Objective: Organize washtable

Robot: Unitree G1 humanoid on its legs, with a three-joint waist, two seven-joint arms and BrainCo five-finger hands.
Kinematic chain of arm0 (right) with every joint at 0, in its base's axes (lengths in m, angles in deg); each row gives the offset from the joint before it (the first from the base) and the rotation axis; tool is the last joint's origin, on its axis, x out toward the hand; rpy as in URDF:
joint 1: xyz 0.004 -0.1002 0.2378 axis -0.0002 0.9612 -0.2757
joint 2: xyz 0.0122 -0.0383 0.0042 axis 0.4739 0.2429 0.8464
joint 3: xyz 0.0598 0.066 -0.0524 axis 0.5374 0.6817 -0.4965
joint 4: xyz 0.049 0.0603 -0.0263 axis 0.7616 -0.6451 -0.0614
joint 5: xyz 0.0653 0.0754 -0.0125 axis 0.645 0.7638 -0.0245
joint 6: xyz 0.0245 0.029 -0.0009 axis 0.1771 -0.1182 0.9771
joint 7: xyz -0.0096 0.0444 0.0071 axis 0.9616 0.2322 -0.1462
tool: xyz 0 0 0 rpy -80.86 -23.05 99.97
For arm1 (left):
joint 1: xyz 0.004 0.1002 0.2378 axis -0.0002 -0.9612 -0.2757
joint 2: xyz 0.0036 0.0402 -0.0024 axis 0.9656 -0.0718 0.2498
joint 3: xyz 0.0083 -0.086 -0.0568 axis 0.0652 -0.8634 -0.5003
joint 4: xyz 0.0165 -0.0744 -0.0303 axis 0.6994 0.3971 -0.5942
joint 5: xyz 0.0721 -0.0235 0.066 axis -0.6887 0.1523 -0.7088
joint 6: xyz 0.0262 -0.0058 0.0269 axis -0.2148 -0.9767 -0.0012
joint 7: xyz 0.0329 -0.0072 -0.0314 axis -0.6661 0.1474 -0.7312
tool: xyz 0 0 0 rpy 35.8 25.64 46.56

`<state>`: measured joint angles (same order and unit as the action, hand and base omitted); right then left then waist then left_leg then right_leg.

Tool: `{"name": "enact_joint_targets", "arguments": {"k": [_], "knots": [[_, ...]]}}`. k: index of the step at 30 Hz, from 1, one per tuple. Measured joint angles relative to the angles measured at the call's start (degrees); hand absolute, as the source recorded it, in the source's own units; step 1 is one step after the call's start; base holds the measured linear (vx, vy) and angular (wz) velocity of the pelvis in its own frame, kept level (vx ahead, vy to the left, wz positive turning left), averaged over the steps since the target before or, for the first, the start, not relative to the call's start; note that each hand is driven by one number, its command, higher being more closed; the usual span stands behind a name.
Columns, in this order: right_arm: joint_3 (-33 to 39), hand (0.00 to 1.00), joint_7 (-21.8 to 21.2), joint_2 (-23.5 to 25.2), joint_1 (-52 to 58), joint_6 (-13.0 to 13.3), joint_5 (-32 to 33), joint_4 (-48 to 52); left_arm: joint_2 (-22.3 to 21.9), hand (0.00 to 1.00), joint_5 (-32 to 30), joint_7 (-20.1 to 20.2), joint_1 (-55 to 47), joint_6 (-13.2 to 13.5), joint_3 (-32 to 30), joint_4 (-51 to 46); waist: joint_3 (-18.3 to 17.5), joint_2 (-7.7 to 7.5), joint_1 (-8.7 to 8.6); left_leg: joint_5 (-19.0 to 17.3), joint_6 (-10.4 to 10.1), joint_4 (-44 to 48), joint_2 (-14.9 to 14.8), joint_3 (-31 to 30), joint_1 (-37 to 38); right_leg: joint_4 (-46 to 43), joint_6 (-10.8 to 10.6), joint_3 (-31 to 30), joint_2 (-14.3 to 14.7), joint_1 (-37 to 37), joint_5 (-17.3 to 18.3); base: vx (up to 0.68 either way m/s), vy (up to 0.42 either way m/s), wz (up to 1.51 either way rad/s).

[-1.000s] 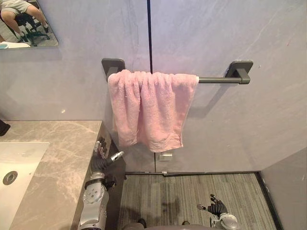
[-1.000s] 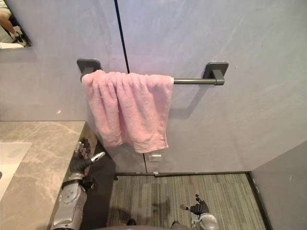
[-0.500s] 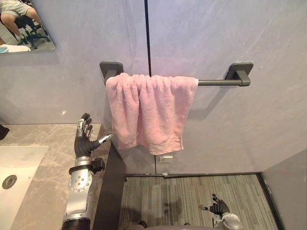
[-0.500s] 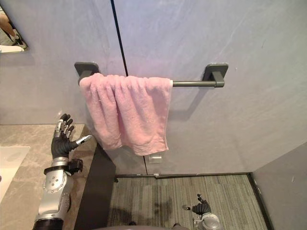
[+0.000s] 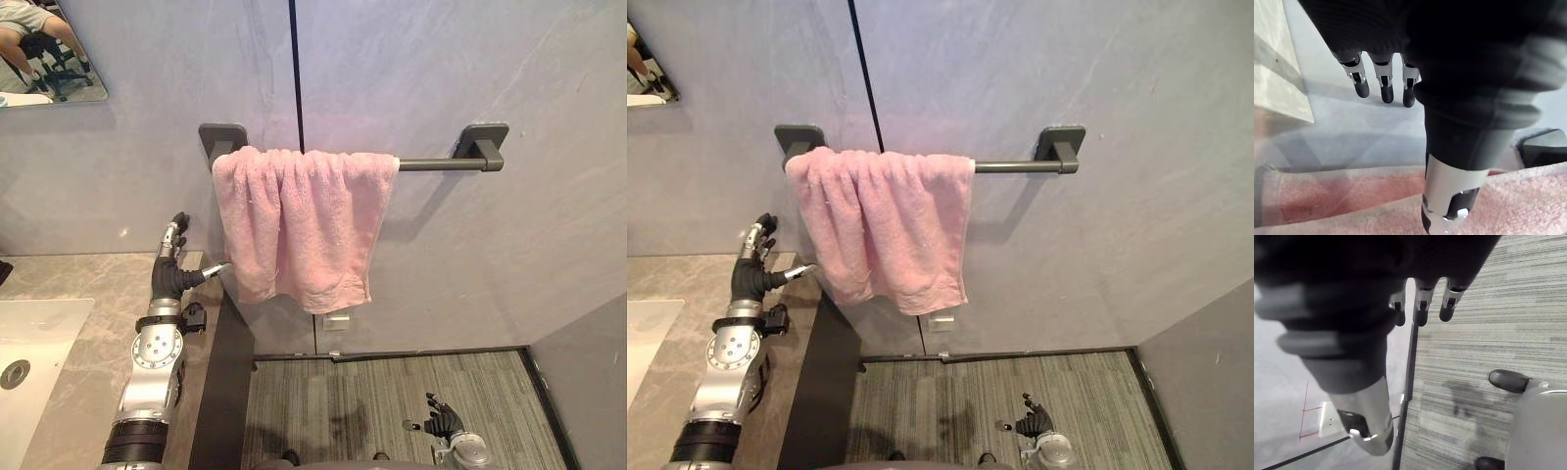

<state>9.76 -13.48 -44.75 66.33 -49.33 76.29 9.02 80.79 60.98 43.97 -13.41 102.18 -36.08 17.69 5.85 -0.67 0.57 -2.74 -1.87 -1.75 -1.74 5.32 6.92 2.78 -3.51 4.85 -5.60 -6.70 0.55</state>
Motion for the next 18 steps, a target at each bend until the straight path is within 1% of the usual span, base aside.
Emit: {"name": "enact_joint_targets", "arguments": {"k": [4, 9, 11, 12, 16, 18], "knots": [[-0.9, 0.00, 0.0, 0.0, 0.2, 0.0, 0.0, 0.0, 0.4, 0.00, -2.0, -0.1, 1.0, 0.0, 1.0, 1.4, -0.2, -0.23, 0.29, 0.2, 0.0, -0.2, 0.0, 0.1, -0.1, 0.4, -0.1, -0.1, 0.0, 0.0, -0.4, -0.02, -0.014, 0.00], [-1.6, 0.00, -0.9, 0.0, -0.3, 0.0, 0.0, 0.0, 1.6, 0.00, -2.5, -0.1, 2.4, -0.4, 2.4, 3.4, -0.3, -0.32, 0.17, 0.7, 0.0, -0.6, 0.0, 0.2, -0.1, 1.0, -0.1, -0.3, 0.0, 0.0, -1.1, -0.06, -0.024, -0.02], [-1.6, 0.00, -1.0, 0.0, -0.3, 0.0, 0.0, 0.0, 1.6, 0.00, -3.7, -0.1, 2.7, -0.6, 2.8, 3.8, -0.5, -0.32, 0.17, 1.5, -0.1, -1.5, 0.0, 0.5, -0.1, 1.5, -0.3, -0.6, 0.1, 0.4, -1.7, -0.07, -0.033, -0.06], [-1.6, 0.00, -1.0, 0.0, -0.3, 0.0, 0.0, 0.0, 1.6, 1.00, -4.1, -0.1, 3.0, -0.9, 3.3, 3.9, -0.5, -0.33, 0.19, 1.8, -0.1, -2.0, 0.0, 0.5, -0.2, 1.5, -0.3, -0.7, 0.1, 0.7, -1.9, -0.07, -0.036, -0.05], [-1.6, 0.00, -1.0, 0.0, -0.3, 0.0, 0.0, 0.0, 1.6, 1.00, -4.3, 0.4, 3.6, -1.8, 5.2, 4.4, -0.8, -0.46, -0.21, 2.0, -0.1, -2.2, 0.0, 1.0, -0.1, 1.5, -0.4, -1.4, 0.2, 1.1, -2.1, -0.05, -0.026, -0.08], [-1.6, 0.00, -1.1, 0.0, -0.4, 0.0, 0.0, 0.1, 1.6, 1.00, -4.5, 0.6, 4.4, -1.9, 6.5, 4.4, -1.1, -0.68, -1.29, 2.0, -0.1, -2.3, 0.0, 1.2, -0.1, 1.5, -0.4, -1.6, 0.2, 1.2, -2.1, -0.03, -0.022, -0.06]]}}
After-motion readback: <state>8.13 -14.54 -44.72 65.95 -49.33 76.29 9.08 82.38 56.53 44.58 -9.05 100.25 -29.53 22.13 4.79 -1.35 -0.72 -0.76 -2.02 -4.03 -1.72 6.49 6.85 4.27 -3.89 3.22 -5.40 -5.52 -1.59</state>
